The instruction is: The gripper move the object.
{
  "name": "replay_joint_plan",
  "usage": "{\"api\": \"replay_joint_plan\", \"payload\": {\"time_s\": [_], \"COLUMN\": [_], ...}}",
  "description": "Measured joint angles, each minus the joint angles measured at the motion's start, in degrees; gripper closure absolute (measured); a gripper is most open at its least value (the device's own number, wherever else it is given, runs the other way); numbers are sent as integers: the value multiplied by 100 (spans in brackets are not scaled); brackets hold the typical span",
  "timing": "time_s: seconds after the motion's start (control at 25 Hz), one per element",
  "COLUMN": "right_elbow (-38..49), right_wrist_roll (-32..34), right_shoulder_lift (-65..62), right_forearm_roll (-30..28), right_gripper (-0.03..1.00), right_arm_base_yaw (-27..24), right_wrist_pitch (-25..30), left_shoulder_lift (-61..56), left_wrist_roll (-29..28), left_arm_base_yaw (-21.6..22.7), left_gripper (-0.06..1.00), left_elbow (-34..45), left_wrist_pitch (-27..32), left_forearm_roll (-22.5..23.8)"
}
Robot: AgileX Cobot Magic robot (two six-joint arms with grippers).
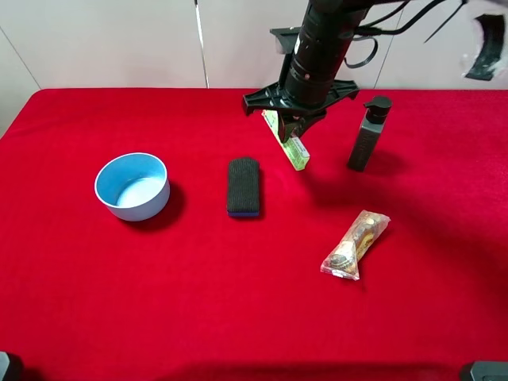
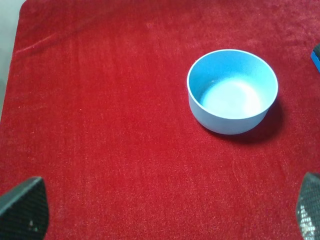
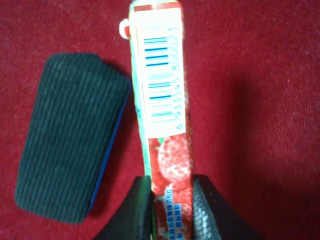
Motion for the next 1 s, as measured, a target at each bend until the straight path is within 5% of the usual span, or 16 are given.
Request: {"api": "replay_joint_plan", "payload": {"time_s": [1.0], "right_elbow": [-12], "right_wrist_roll": [-51], "right_shoulder_lift": [996], "right_forearm_roll": [-75], "right_gripper": [86], "right_arm_base_yaw": [0], "right_wrist_pitch": [-888], "left_shoulder_lift": [0], "left_wrist_roll": [0], "left_arm_base_yaw": [0], "left_gripper": [-5], "left_elbow": [0], "left_wrist_pitch": [0], "left_forearm_roll": [0]}}
